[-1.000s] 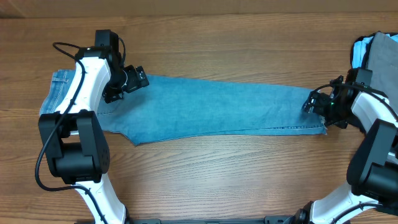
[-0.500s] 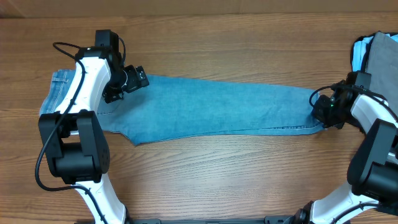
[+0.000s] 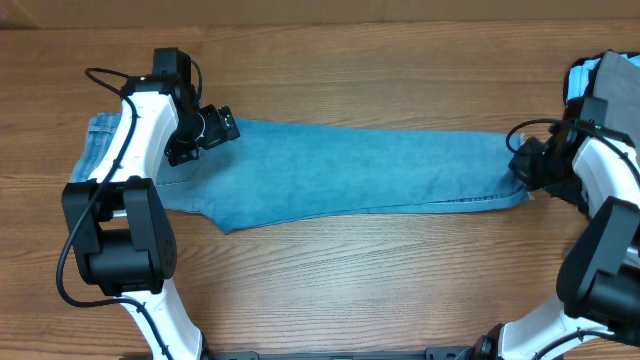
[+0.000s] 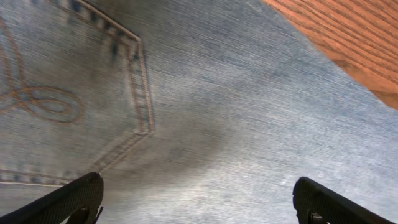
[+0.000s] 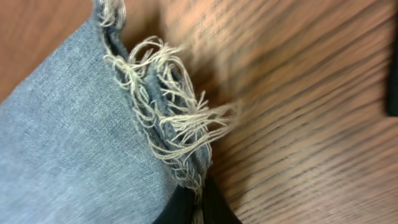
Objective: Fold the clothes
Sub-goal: 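Fold the leg hem leftward toward the left gripper with the right gripper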
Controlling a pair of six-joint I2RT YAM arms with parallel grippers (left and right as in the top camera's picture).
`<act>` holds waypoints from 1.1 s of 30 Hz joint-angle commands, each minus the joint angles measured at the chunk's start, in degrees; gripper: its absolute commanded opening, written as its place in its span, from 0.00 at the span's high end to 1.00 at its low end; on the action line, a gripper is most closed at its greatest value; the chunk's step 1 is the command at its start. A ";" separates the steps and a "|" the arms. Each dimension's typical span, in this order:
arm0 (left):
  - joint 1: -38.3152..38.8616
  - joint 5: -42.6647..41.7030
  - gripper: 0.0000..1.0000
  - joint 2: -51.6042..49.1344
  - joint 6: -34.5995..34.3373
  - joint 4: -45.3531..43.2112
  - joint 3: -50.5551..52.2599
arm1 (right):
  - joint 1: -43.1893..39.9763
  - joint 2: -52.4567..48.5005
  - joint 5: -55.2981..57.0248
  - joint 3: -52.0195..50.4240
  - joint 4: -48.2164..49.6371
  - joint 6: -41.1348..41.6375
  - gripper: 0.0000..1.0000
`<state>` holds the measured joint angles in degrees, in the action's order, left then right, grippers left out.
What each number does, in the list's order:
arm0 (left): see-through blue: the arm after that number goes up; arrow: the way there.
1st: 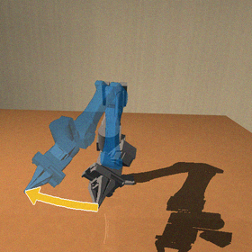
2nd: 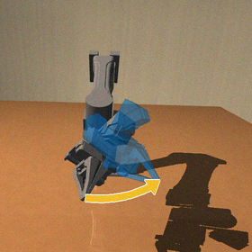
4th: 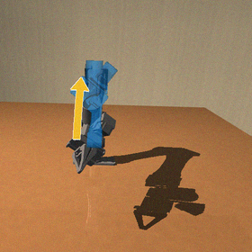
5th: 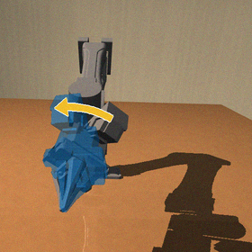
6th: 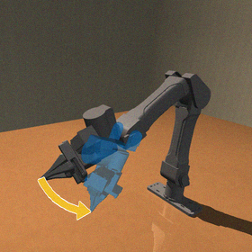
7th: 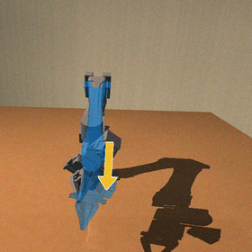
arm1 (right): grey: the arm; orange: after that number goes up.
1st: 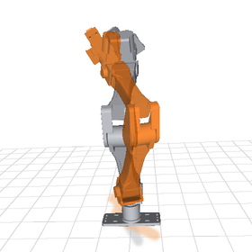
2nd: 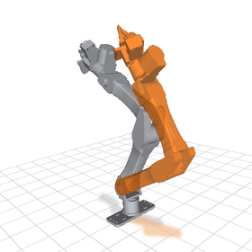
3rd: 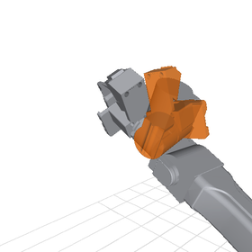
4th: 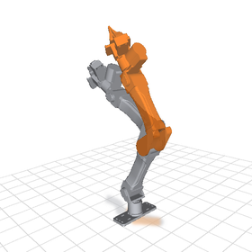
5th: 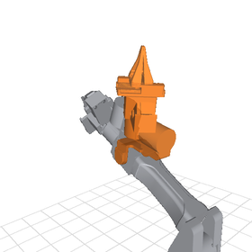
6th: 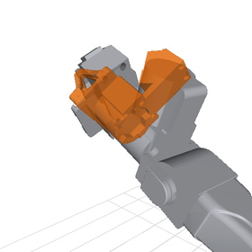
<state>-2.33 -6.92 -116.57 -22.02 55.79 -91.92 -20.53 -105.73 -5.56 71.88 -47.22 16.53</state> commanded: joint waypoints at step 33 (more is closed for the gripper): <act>0.50 -0.66 0.00 1.18 1.22 0.94 -0.81 | 33.11 7.45 -10.36 -2.12 5.33 7.56 0.96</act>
<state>-2.22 -6.92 -116.57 -22.02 56.62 -91.92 11.81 -99.07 -12.95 70.83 -42.54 23.16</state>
